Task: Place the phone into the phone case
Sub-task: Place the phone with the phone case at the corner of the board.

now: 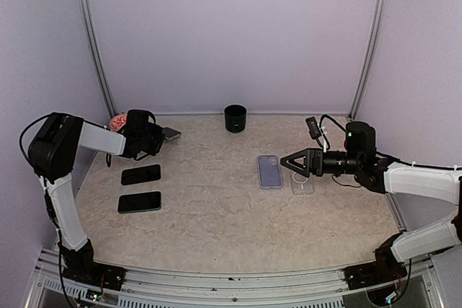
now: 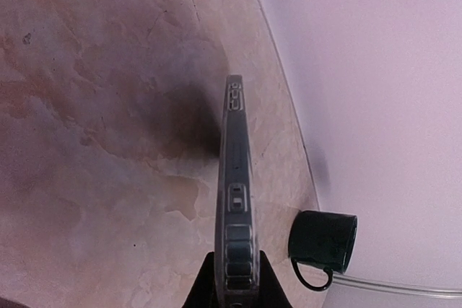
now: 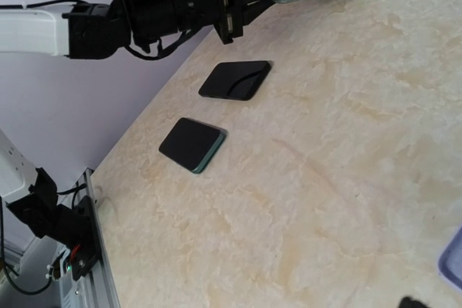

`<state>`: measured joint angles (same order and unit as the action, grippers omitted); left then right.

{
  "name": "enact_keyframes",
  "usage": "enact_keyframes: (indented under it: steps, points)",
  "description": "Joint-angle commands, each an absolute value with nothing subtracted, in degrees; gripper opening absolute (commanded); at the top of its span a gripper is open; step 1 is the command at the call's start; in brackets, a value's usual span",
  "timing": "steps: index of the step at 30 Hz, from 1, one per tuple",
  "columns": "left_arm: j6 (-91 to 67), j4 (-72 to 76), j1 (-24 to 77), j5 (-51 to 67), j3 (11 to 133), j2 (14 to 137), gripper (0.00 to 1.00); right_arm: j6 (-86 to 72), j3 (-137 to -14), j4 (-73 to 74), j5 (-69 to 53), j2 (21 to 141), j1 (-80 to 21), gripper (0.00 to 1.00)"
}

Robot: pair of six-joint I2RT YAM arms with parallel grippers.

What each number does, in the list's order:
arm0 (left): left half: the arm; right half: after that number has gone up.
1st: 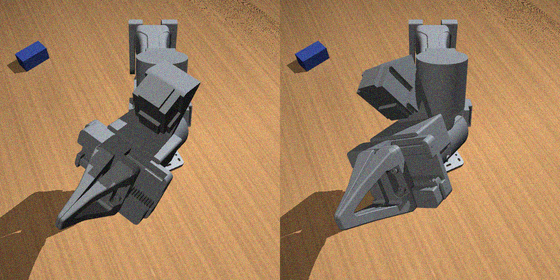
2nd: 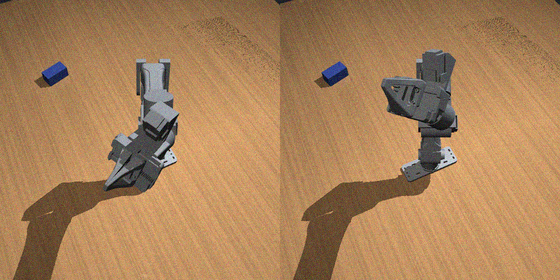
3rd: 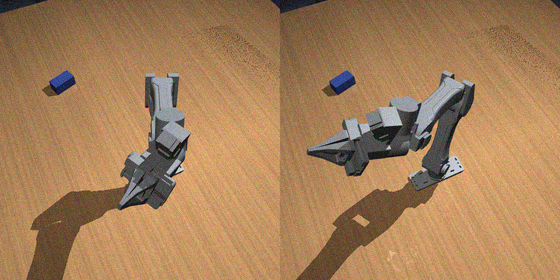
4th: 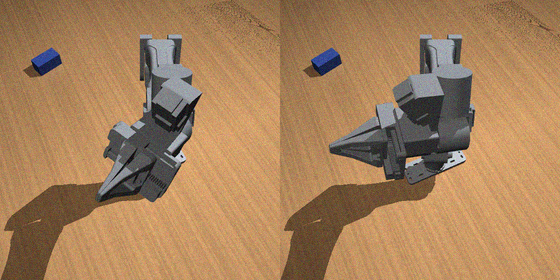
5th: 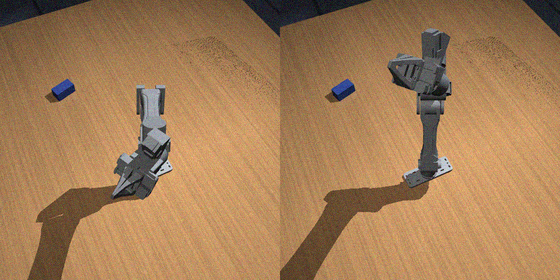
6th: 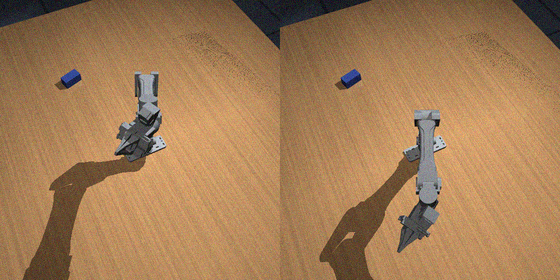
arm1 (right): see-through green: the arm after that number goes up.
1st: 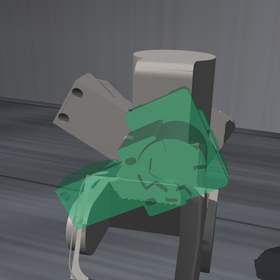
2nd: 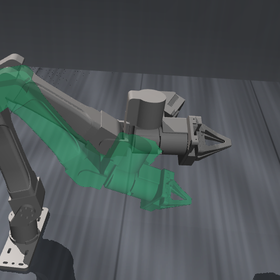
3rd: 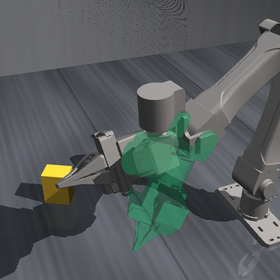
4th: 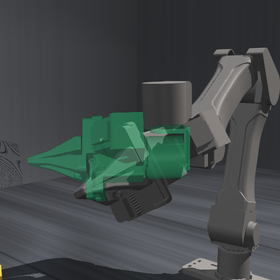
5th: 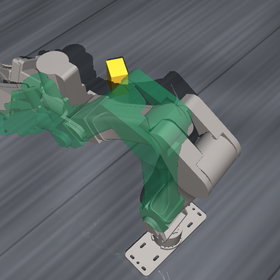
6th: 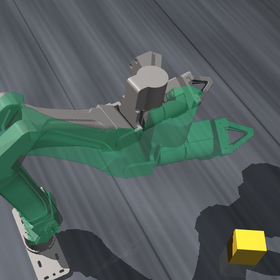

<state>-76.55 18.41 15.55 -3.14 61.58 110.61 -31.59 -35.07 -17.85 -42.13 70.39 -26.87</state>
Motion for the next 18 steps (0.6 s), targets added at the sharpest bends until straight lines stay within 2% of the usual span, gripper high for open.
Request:
enact_keyframes:
  steps: [1,7,10,18]
  points:
    - [-78.32,20.34,14.56,-7.02,64.94,111.64,0.02,-31.97,-34.54,-18.94,-42.09,70.68,-26.46,1.0]
    - [-81.02,19.7,14.52,-8.74,66.05,113.6,0.02,-31.97,-34.54,-18.9,-41.88,70.82,-26.46,1.0]
    - [-81.7,19.92,14.59,-7.22,66.61,115.11,0.05,-32.12,-34.54,-19.08,-41.99,70.93,-26.39,1.0]
    - [-83.29,22.82,14.55,-3.72,63.87,116.4,0.3,-31.94,-34.41,-18.63,-41.75,70.48,-26.46,1.0]
